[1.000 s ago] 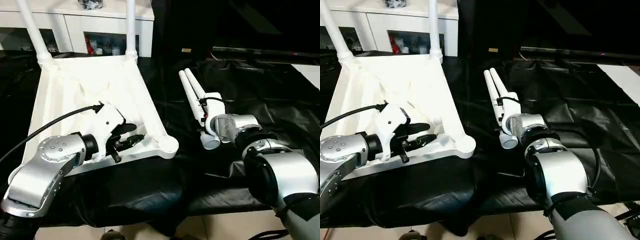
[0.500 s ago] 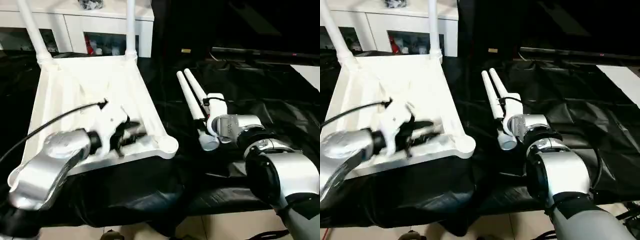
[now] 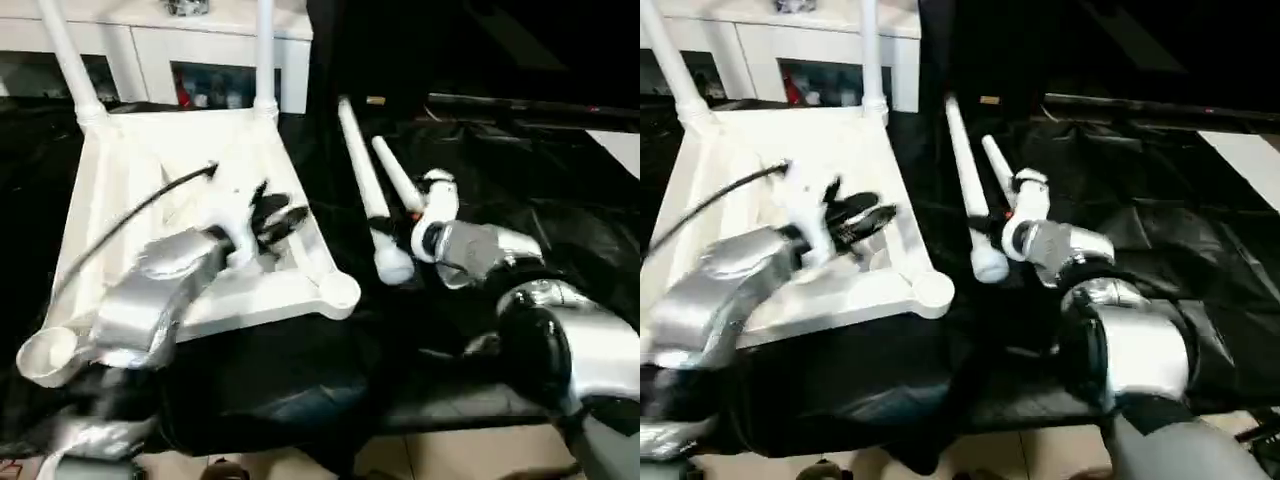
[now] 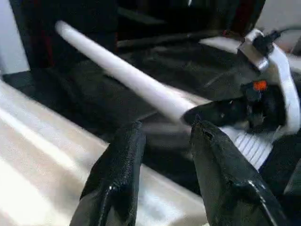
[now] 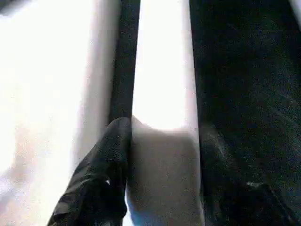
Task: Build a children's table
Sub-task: Pick table leg
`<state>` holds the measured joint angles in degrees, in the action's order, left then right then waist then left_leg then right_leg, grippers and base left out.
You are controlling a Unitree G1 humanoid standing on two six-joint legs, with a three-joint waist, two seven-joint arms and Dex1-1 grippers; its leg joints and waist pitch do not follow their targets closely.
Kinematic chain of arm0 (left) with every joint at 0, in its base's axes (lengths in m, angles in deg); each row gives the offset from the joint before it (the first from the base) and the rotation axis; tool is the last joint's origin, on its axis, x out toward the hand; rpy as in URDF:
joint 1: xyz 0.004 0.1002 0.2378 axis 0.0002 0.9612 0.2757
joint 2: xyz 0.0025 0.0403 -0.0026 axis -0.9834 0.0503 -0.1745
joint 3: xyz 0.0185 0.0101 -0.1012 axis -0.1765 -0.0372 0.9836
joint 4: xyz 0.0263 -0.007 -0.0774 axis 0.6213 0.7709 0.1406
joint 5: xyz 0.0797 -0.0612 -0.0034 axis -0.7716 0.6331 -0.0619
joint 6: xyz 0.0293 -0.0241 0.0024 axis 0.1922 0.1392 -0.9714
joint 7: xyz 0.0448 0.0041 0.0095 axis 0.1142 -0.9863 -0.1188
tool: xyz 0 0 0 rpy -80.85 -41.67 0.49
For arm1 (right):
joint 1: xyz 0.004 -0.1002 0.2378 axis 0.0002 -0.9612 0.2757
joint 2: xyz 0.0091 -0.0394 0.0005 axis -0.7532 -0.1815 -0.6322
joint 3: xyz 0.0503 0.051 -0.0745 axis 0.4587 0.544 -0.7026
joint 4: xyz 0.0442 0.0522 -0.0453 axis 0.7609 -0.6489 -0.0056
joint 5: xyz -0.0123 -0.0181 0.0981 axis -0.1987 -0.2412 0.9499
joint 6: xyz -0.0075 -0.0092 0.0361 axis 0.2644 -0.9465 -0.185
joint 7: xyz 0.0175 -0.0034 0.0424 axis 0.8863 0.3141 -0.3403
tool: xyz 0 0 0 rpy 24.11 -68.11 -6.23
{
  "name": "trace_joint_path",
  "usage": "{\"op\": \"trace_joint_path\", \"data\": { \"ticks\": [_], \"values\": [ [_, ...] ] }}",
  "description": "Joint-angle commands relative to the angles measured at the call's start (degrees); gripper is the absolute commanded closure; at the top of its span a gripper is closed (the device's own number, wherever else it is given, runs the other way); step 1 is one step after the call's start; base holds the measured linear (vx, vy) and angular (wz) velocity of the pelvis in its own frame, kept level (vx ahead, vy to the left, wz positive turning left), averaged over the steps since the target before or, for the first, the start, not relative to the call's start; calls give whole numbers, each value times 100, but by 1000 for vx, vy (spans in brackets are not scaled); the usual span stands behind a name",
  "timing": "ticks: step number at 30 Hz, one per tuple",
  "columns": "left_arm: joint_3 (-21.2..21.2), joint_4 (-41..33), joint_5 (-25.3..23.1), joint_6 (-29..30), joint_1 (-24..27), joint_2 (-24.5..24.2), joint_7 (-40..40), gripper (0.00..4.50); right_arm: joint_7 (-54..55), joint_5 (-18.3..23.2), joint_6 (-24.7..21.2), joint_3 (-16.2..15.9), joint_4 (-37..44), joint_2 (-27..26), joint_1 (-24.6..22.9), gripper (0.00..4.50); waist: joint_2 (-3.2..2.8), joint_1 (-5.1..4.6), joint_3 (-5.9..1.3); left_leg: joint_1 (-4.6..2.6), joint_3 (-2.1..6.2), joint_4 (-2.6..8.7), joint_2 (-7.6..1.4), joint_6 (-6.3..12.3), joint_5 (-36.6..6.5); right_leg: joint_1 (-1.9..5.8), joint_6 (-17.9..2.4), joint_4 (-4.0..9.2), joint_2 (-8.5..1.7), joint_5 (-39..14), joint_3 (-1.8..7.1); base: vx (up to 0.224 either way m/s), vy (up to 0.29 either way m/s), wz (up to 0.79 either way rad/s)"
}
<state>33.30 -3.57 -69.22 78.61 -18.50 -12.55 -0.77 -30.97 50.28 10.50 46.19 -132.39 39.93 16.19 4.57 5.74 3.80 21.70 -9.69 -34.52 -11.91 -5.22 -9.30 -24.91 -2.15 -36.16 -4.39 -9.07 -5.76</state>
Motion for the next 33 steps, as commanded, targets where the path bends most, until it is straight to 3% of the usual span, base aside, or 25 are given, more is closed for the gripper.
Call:
{"op": "trace_joint_path", "data": {
  "ticks": [1, 2, 3, 5, 9, 10, 13, 17, 21, 22, 26, 30, 31, 33],
  "values": [
    [47, 183, 149, 95, -187, 178, -20, 236, -837, 335, 396, 76, 700, -22, -302, 266, -65, 27, -494, -37, -21, 337, -99, 60, -1117, 438, -815, 429, -359, -1246, 293, 0, 0, 0],
    [47, 183, 149, 95, -187, 178, -20, 229, -837, 335, 396, 76, 700, -22, -302, 266, -74, 36, -483, -34, -26, 331, -95, 82, -1103, 437, -805, 437, -357, -1248, 296, 0, 0, 0],
    [140, 327, 349, 179, -327, 398, -13, 223, -1591, 612, 366, -25, 1444, -108, -746, 266, -85, 35, -501, -32, -3, 333, -116, 87, -1017, 449, -837, 406, -368, -1175, 292, 0, 0, 0],
    [292, 481, 503, 212, -471, 613, -149, 211, -2124, 919, 74, -72, 2059, -150, -1101, 266, -62, 55, -501, -37, -29, 321, -98, 271, -895, 465, -866, 439, -326, -945, 298, 0, 0, 0],
    [563, 683, 768, 393, -674, 849, -314, 186, -2697, 1255, -325, -249, 2868, -178, -1566, 266, -49, 80, -497, -37, 1, 331, -118, 230, -958, 463, -907, 451, -359, -1222, 276, 0, 0, 0],
    [656, 714, 884, 469, -728, 912, -332, 152, -2846, 1340, -430, -319, 3091, -182, -1690, 267, -48, 107, -472, -68, -13, 324, -103, 208, -1085, 443, -775, 514, -364, -1605, 275, 0, 0, 0],
    [945, 816, 1199, 595, -898, 1108, -404, 144, -3134, 1494, -742, -507, 3632, -165, -1973, 267, -35, 109, -473, -42, 4, 336, -105, 169, -1081, 451, -625, 548, -358, -1852, 257, 0, 0, 0],
    [1016, 773, 1360, 677, -925, 1161, -365, 100, -3200, 1557, -912, -621, 3910, -163, -2100, 267, -36, 110, -465, -45, 15, 344, -104, 130, -1155, 436, -516, 583, -358, -2107, 242, 0, 0, 0],
    [1021, 757, 1421, 685, -937, 1253, -404, 93, -3214, 1555, -1031, -776, 4131, -144, -2182, 267, -2, 122, -462, -44, 8, 343, -102, 123, -1130, 420, -413, 613, -369, -2248, 241, 0, 0, 0],
    [1081, 716, 1524, 717, -949, 1345, -433, 61, -3203, 1538, -1053, -851, 4203, -166, -2204, 267, -8, 126, -464, -40, 12, 341, -102, 112, -1124, 423, -395, 607, -376, -2260, 242, 0, 0, 0],
    [1094, 717, 1546, 762, -980, 1380, -481, 62, -3171, 1534, -1101, -946, 4366, -165, -2261, 267, -2, 128, -471, -34, 17, 347, -108, 112, -1074, 419, -338, 612, -374, -2234, 239, 0, 0, 0],
    [1175, 775, 1458, 843, -1054, 1440, -912, 103, -2906, 1333, -962, -1154, 4561, -247, -2251, 267, 7, 120, -477, -18, 22, 347, -111, 91, -1012, 425, -344, 580, -368, -2059, 245, 0, 0, 0],
    [1261, 842, 1404, 848, -1118, 1468, -1141, 119, -2506, 1061, -684, -1220, 4491, -343, -2159, 267, -2, 116, -477, -20, 20, 346, -107, 65, -988, 415, -346, 580, -374, -2035, 247, 0, 0, 0],
    [1340, 909, 1367, 854, -1173, 1486, -1323, 133, -2274, 899, -497, -1283, 4503, -414, -2106, 267, -2, 105, -478, -19, 20, 346, -103, 36, -999, 413, -337, 578, -374, -2050, 246, 0, 0, 0]
  ]
}}
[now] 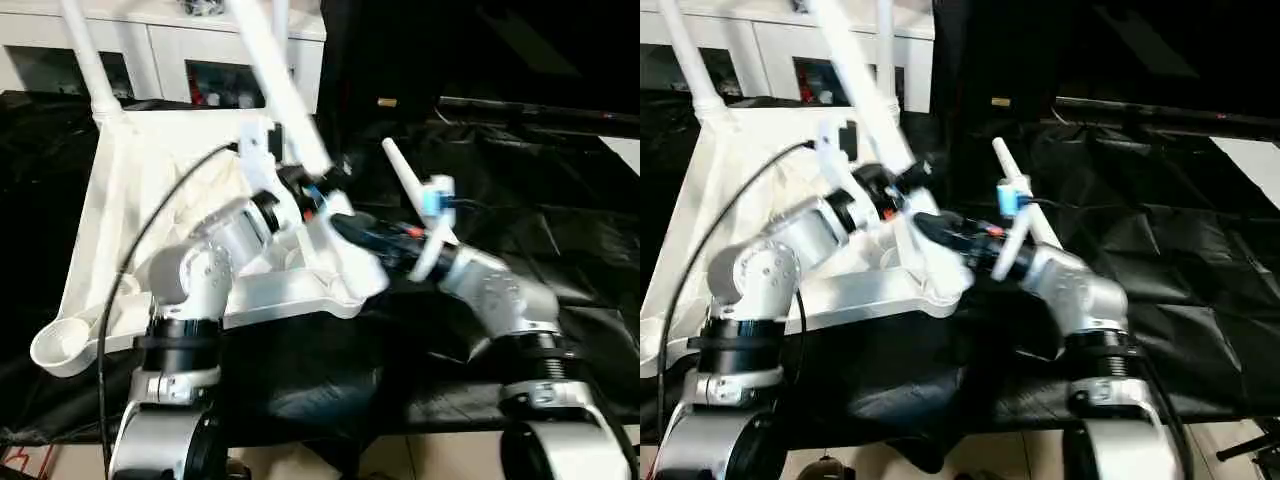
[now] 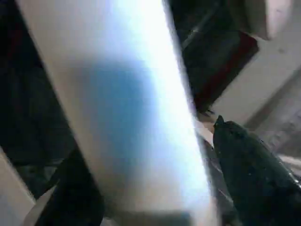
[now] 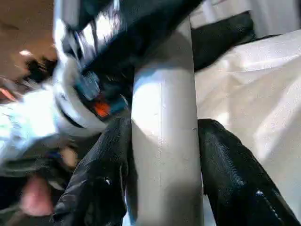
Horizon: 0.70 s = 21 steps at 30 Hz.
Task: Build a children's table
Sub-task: Pick table leg
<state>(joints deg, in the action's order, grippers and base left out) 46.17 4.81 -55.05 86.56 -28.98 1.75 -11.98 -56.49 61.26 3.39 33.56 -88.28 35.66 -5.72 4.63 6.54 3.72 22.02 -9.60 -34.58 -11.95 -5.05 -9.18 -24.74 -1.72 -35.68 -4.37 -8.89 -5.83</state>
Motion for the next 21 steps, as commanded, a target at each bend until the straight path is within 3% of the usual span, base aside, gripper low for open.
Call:
{"op": "trace_joint_path", "data": {
  "ticks": [1, 3, 4, 7, 14, 21],
  "values": [
    [138, 129, -71, 64, -173, 77, -362, 150, 467, -303, 320, -60, 87, -41, 140, 267, -11, 15, -466, -61, 9, 354, -91, 19, -1052, 394, -339, 543, -369, -2133, 251, 0, 0, 0],
    [236, 189, -87, 54, -225, 101, -532, 150, 586, -414, 430, -141, 118, -84, 181, 267, -18, 16, -470, -62, 8, 354, -93, 4, -1025, 388, -333, 538, -366, -2091, 256, 0, 0, 0],
    [323, 254, -131, 23, -284, 110, -718, 173, 689, -519, 523, -240, 188, -124, 210, 267, -18, 18, -474, -66, 16, 360, -101, 4, -1020, 395, -350, 529, -367, -2030, 253, 0, 0, 0],
    [371, 400, -276, -153, -356, 80, -1001, 187, 873, -546, 358, -402, 388, -185, 231, 267, -27, 20, -482, -79, 20, 374, -115, 41, -976, 398, -427, 507, -356, -1731, 262, 0, 0, 0],
    [355, 358, -224, -131, -342, 154, -1048, 233, 1021, -607, 473, -491, 464, -242, 223, 267, -34, 21, -473, -83, 10, 390, -125, 34, -998, 420, -618, 482, -376, -1424, 282, 0, 0, 0],
    [334, 384, -213, -233, -369, 160, -1024, 251, 1133, -632, 427, -575, 539, -168, 208, 267, -26, 17, -470, -83, 7, 386, -118, 21, -1028, 428, -536, 501, -381, -1568, 284, 0, 0, 0]
  ]
}}
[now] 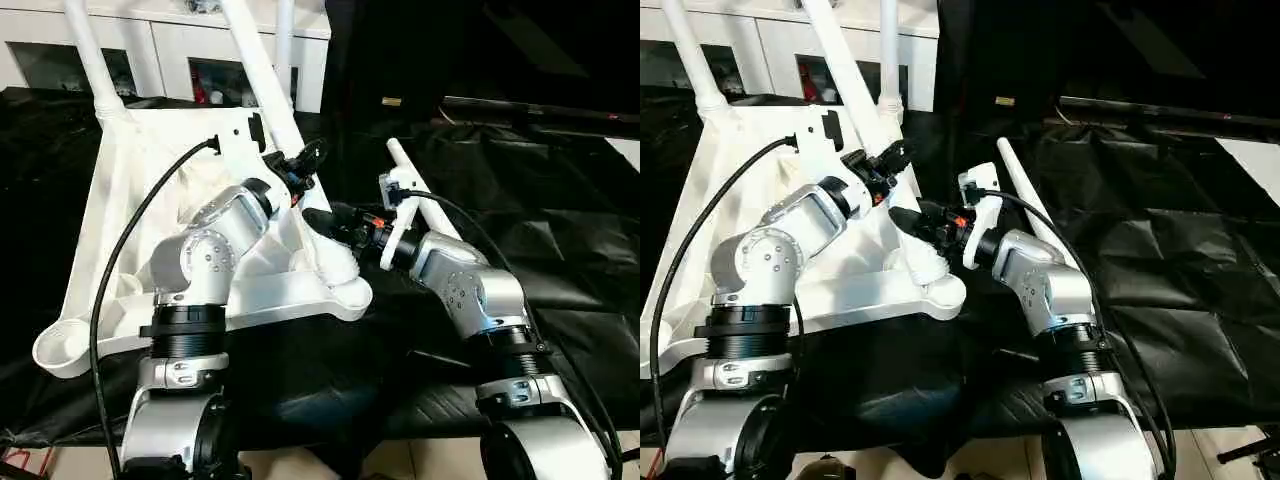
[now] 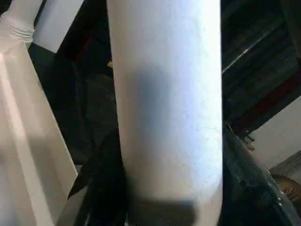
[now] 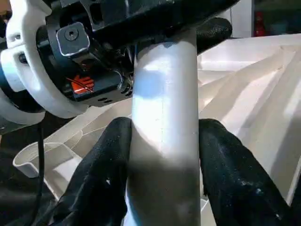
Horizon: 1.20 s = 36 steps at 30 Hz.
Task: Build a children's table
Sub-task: Pick table leg
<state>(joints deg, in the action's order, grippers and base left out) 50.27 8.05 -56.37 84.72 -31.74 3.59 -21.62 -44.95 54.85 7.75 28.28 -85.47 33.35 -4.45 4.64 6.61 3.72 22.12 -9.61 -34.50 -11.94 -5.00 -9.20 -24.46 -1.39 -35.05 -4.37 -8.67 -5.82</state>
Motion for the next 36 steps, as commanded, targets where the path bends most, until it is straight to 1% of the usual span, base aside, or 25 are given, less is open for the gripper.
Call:
{"op": "trace_joint_path", "data": {
  "ticks": [1, 2, 3, 4, 6, 7, 9, 10, 11, 12, 13, 14, 16, 18, 19, 21, 22, 23, 24, 29, 32, 33, 34, 35, 36],
  "values": [
    [-161, 49, -101, -106, -73, -90, 114, 252, -13, 114, -116, 35, 253, 64, 102, 267, -26, 7, -464, -90, 11, 384, -118, 20, -1039, 399, -551, 445, -380, -1630, 281, 0, 0, 0],
    [-224, 28, -97, -142, -54, -135, 272, 253, -53, 192, -183, 91, 236, 78, 122, 232, -17, 4, -462, -97, 9, 385, -117, 18, -1093, 392, -526, 454, -380, -1727, 279, 0, 0, 0],
    [-224, 28, -97, -142, -54, -135, 272, 253, -53, 192, -183, 91, 236, 78, 122, 211, -19, 5, -462, -105, 9, 385, -113, 20, -1107, 391, -515, 460, -381, -1769, 279, 0, 0, 0],
    [-399, -69, -63, -208, 0, -245, 704, 253, -239, 340, -330, 146, 230, 172, 143, 197, -17, 4, -454, -101, 10, 390, -116, 22, -1118, 388, -497, 470, -383, -1825, 279, 0, 0, 0],
    [-566, -152, -28, -204, 43, -361, 1081, 256, -493, 457, -508, 125, 263, 315, 144, 177, -5, 16, -459, -108, 14, 393, -120, 43, -1142, 392, -441, 478, -386, -1921, 277, 0, 0, 0],
    [-650, -192, 36, -152, 59, -435, 1322, 256, -736, 528, -631, 76, 310, 453, 131, 177, -21, 31, -449, -124, 10, 395, -135, 30, -1123, 380, -459, 473, -386, -1849, 286, 0, 0, 0],
    [-732, -239, 169, -72, 72, -529, 1680, 258, -1021, 587, -786, 8, 353, 654, 130, 154, -8, 22, -442, -124, 7, 397, -134, 35, -1136, 388, -489, 470, -381, -1827, 287, 0, 0, 0],
    [-819, -280, 255, -30, 90, -611, 1987, 259, -1227, 648, -950, -36, 362, 803, 144, 147, -4, 23, -441, -124, 2, 391, -132, 21, -1159, 393, -532, 470, -400, -1923, 287, 0, 0, 0],
    [-823, -282, 264, -29, 90, -615, 2011, 259, -1247, 654, -960, -41, 366, 815, 143, 141, -2, 23, -440, -123, 4, 393, -133, 15, -1163, 392, -533, 474, -401, -1950, 285, 0, 0, 0],
    [-857, -300, 344, -20, 98, -654, 2225, 259, -1423, 708, -1049, -93, 403, 923, 137, 141, 29, 17, -444, -115, -2, 387, -131, 19, -1133, 399, -531, 474, -400, -1951, 286, 0, 0, 0],
    [-877, -315, 441, 8, 99, -690, 2438, 259, -1592, 765, -1144, -141, 438, 1024, 136, 137, 18, 30, -443, -111, -2, 383, -129, 16, -1104, 400, -531, 471, -410, -1974, 289, 0, 0, 0],
    [-898, -323, 520, 14, 100, -724, 2638, 259, -1734, 812, -1210, -186, 475, 1110, 132, 135, 37, 23, -445, -105, -3, 381, -129, 30, -1078, 409, -539, 474, -410, -1987, 285, 0, 0, 0],
    [-935, -342, 651, 40, 93, -786, 2954, 259, -1944, 875, -1326, -265, 512, 1237, 145, 135, 32, 29, -439, -94, 2, 381, -128, 29, -1069, 411, -517, 476, -411, -2049, 281, 0, 0, 0],
    [-943, -345, 672, 45, 92, -797, 3004, 259, -1976, 885, -1345, -278, 517, 1256, 147, 135, 38, 26, -438, -97, 3, 381, -129, 10, -1112, 404, -490, 486, -415, -2142, 278, 0, 0, 0],
    [-979, -516, 974, 128, 110, -825, 3498, 259, -2297, 878, -1475, -515, 599, 1442, 138, 135, 67, 22, -439, -101, -1, 372, -123, 11, -1117, 404, -459, 495, -413, -2225, 272, 0, 0, 0],
    [-998, -600, 1075, 143, 108, -804, 3640, 259, -2364, 803, -1496, -627, 595, 1480, 146, 135, 48, 27, -435, -94, 3, 378, -140, -4, -1081, 401, -500, 483, -423, -2223, 280, 0, 0, 0],
    [-1008, -613, 1090, 131, 108, -802, 3680, 259, -2371, 783, -1501, -662, 589, 1488, 149, 135, 52, 18, -431, -94, 8, 379, -142, -25, -1135, 394, -521, 484, -413, -2193, 274, 0, 0, 0],
    [-1014, -621, 1100, 123, 110, -802, 3708, 259, -2377, 775, -1506, -685, 587, 1495, 150, 135, 75, 12, -434, -93, 8, 376, -141, -28, -1137, 398, -509, 487, -415, -2211, 272, 0, 0, 0],
    [-1003, -619, 1129, 120, 99, -791, 3726, 259, -2343, 730, -1497, -741, 558, 1497, 156, 154, 69, 14, -431, -96, 9, 377, -138, -31, -1147, 397, -502, 486, -415, -2239, 270, 0, 0, 0],
    [-947, -600, 1200, 116, 71, -783, 3772, 260, -2279, 634, -1446, -820, 501, 1477, 140, 209, 75, 17, -433, -107, 14, 377, -138, -69, -1187, 383, -374, 510, -412, -2406, 269, 0, 0, 0],
    [-945, -604, 1229, 140, 75, -812, 3811, 260, -2219, 648, -1406, -806, 478, 1454, 150, 216, 69, 21, -435, -111, 18, 381, -141, -85, -1211, 379, -387, 503, -409, -2359, 268, 0, 0, 0],
    [-941, -610, 1241, 149, 81, -819, 3817, 260, -2182, 652, -1387, -791, 478, 1432, 147, 234, 70, 19, -434, -104, 23, 387, -144, -99, -1204, 384, -385, 497, -408, -2346, 266, 0, 0, 0],
    [-932, -608, 1249, 160, 82, -823, 3822, 260, -2122, 642, -1342, -780, 480, 1401, 143, 234, 61, 24, -438, -110, 24, 387, -145, -101, -1206, 380, -392, 500, -411, -2335, 268, 0, 0, 0],
    [-930, -606, 1250, 161, 81, -824, 3824, 260, -2112, 640, -1334, -779, 478, 1397, 144, 244, 71, 16, -437, -106, 22, 386, -143, -109, -1217, 382, -404, 495, -408, -2316, 267, 0, 0, 0],
    [-922, -596, 1229, 168, 82, -826, 3784, 261, -1917, 591, -1232, -755, 462, 1308, 133, 247, 59, 20, -439, -107, 23, 385, -142, -116, -1215, 386, -412, 493, -411, -2299, 269, 0, 0, 0]
  ]
}}
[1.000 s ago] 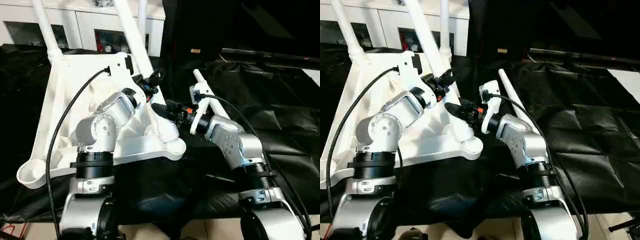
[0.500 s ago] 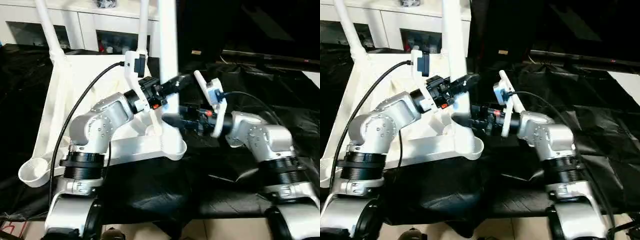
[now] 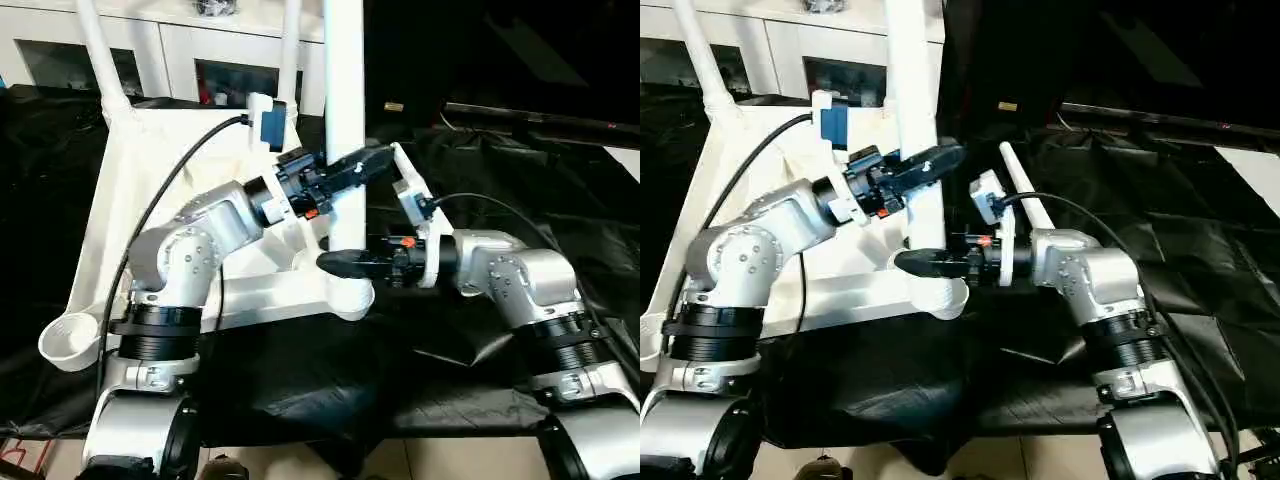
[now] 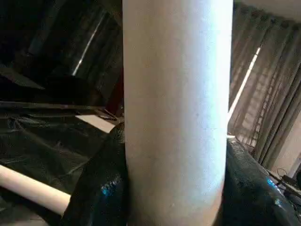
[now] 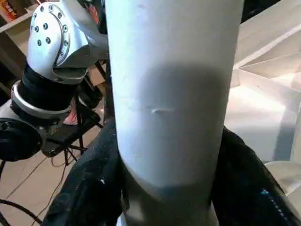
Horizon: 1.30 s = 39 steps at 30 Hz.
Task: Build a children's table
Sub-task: Pick table leg
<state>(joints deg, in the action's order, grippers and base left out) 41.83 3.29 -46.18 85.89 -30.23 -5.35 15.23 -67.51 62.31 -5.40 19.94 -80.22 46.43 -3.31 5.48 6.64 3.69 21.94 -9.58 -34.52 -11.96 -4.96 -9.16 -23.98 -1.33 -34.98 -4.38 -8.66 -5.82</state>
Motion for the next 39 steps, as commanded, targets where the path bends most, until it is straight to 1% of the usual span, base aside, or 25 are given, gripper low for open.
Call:
{"op": "trace_joint_path", "data": {
  "ticks": [1, 3, 4, 5, 6, 7, 9, 10, 12, 13, 14, 15, 16, 18, 19, 21, 22, 26, 27, 29, 33, 35, 36, 37, 39],
  "values": [
    [-79, -109, 150, 10, -64, 75, 26, 261, 539, -206, 181, 114, -77, -95, 3, 249, -19, 2, -440, -82, 23, 390, -142, -139, -1210, 336, -440, 476, -412, -2255, 269, 0, 0, 0],
    [-75, -102, 130, -7, -65, 82, -5, 261, 609, -227, 219, 128, -86, -128, 0, 254, -23, 2, -438, -91, 19, 390, -138, -149, -1215, 326, -450, 476, -407, -2240, 272, 0, 0, 0],
    [-20, -38, 62, -40, -93, 126, -204, 226, 852, -292, 342, 175, -123, -246, -1, 255, -28, 3, -436, -84, 23, 395, -142, -158, -1219, 334, -454, 469, -411, -2237, 272, 0, 0, 0],
    [-15, -17, 15, -65, -103, 137, -283, 205, 980, -323, 397, 201, -142, -302, 0, 255, -31, 0, -441, -96, 22, 394, -141, -168, -1231, 329, -464, 469, -407, -2208, 272, 0, 0, 0],
    [-53, 0, -140, -158, -106, 145, -431, 192, 1232, -381, 483, 246, -179, -413, 6, 256, -31, -3, -438, -92, 27, 400, -148, -182, -1232, 331, -465, 460, -407, -2191, 275, 0, 0, 0],
    [-192, 17, -509, -380, -92, 150, -703, 182, 1599, -512, 670, 276, -225, -561, 12, 257, -40, -14, -440, -108, 25, 405, -149, -231, -1247, 312, -466, 463, -406, -2158, 279, 0, 0, 0],
    [-311, 53, -830, -563, -85, 165, -964, 169, 1820, -651, 884, 257, -244, -639, 9, 257, -40, -20, -436, -109, 31, 417, -155, -260, -1274, 308, -413, 469, -405, -2186, 282, 0, 0, 0],
    [-378, 146, -1072, -614, -105, 205, -1263, 154, 1981, -730, 971, 231, -264, -708, 10, 257, -56, -12, -444, -118, 34, 417, -155, -280, -1281, 314, -378, 468, -413, -2179, 284, 0, 0, 0],
    [-405, 339, -1411, -594, -159, 328, -1885, 146, 2343, -852, 1108, 218, -297, -880, 15, 257, -54, -15, -430, -138, 24, 421, -155, -294, -1369, 288, -341, 480, -397, -2185, 292, 0, 0, 0],
    [-430, 437, -1602, -617, -193, 372, -2189, 143, 2505, -892, 1166, 225, -315, -967, 29, 257, -53, -21, -435, -129, 30, 419, -145, -298, -1393, 300, -324, 478, -402, -2213, 291, 0, 0, 0],
    [-450, 492, -1707, -643, -213, 392, -2367, 143, 2605, -911, 1209, 230, -327, -1019, 37, 257, -46, -32, -444, -94, 40, 425, -139, -294, -1359, 329, -261, 474, -395, -2208, 285, 0, 0, 0],
    [-459, 564, -1836, -677, -241, 424, -2608, 143, 2777, -928, 1217, 259, -363, -1098, 69, 257, -44, -27, -454, -90, 40, 421, -136, -292, -1319, 334, -237, 472, -400, -2187, 284, 0, 0, 0],
    [-389, 667, -1912, -731, -291, 492, -2892, 143, 2938, -952, 1241, 275, -389, -1187, 97, 257, -62, -33, -451, -90, 42, 421, -133, -282, -1294, 322, -251, 473, -395, -2107, 288, 0, 0, 0],
    [-311, 723, -1914, -768, -322, 543, -3024, 143, 2980, -965, 1260, 269, -386, -1224, 100, 257, -60, -36, -461, -91, 40, 415, -129, -275, -1301, 327, -276, 470, -394, -2038, 286, 0, 0, 0],
    [-140, 834, -1904, -841, -393, 621, -3257, 143, 3016, -983, 1278, 246, -355, -1278, 89, 257, -52, -28, -460, -90, 33, 408, -128, -252, -1291, 326, -304, 464, -392, -1967, 286, 0, 0, 0],
    [-5, 936, -1938, -953, -464, 663, -3418, 143, 3043, -1000, 1298, 207, -310, -1327, 57, 257, -54, -25, -459, -83, 37, 412, -128, -223, -1284, 333, -318, 465, -394, -1918, 285, 0, 0, 0],
    [45, 970, -1942, -990, -491, 673, -3471, 171, 3053, -1002, 1302, 193, -297, -1343, 44, 257, -55, -30, -459, -86, 38, 414, -128, -221, -1298, 333, -319, 464, -391, -1921, 282, 0, 0, 0],
    [156, 999, -1930, -1072, -546, 705, -3548, 185, 3068, -1013, 1312, 153, -246, -1368, -16, 257, -63, -28, -462, -86, 39, 419, -134, -207, -1239, 340, -401, 438, -392, -1729, 288, 0, 0, 0],
    [174, 1018, -1926, -1091, -559, 708, -3581, 210, 3076, -1014, 1313, 148, -236, -1368, -25, 257, -67, -28, -467, -87, 38, 415, -135, -208, -1225, 341, -419, 429, -391, -1675, 291, 0, 0, 0],
    [281, 1102, -1853, -1179, -605, 721, -3648, 218, 3069, -1013, 1309, 144, -210, -1352, -48, 257, -66, -30, -461, -91, 34, 419, -136, -201, -1239, 342, -472, 425, -389, -1612, 292, 0, 0, 0],
    [354, 1114, -1724, -1206, -641, 693, -3499, 242, 3034, -1012, 1313, 134, -195, -1328, -67, 257, -66, -17, -453, -106, 26, 420, -131, -207, -1325, 333, -489, 443, -391, -1733, 294, 0, 0, 0],
    [377, 1086, -1668, -1212, -643, 703, -3417, 245, 3033, -1016, 1310, 138, -194, -1332, -68, 257, -69, -22, -447, -102, 34, 426, -136, -218, -1384, 332, -448, 456, -400, -1859, 291, 0, 0, 0],
    [375, 1038, -1624, -1187, -631, 703, -3342, 247, 3034, -1022, 1312, 135, -187, -1336, -73, 257, -93, -19, -447, -106, 36, 425, -132, -223, -1403, 331, -443, 460, -400, -1876, 290, 0, 0, 0],
    [350, 965, -1578, -1174, -610, 701, -3222, 249, 3048, -1048, 1338, 141, -196, -1344, -74, 257, -79, -26, -450, -100, 40, 428, -134, -230, -1414, 336, -420, 464, -400, -1894, 290, 0, 0, 0],
    [302, 882, -1519, -1178, -576, 698, -3062, 251, 3094, -1108, 1415, 147, -230, -1336, -64, 257, -84, -25, -451, -101, 40, 427, -136, -234, -1408, 331, -424, 464, -406, -1883, 291, 0, 0, 0]
  ]
}}
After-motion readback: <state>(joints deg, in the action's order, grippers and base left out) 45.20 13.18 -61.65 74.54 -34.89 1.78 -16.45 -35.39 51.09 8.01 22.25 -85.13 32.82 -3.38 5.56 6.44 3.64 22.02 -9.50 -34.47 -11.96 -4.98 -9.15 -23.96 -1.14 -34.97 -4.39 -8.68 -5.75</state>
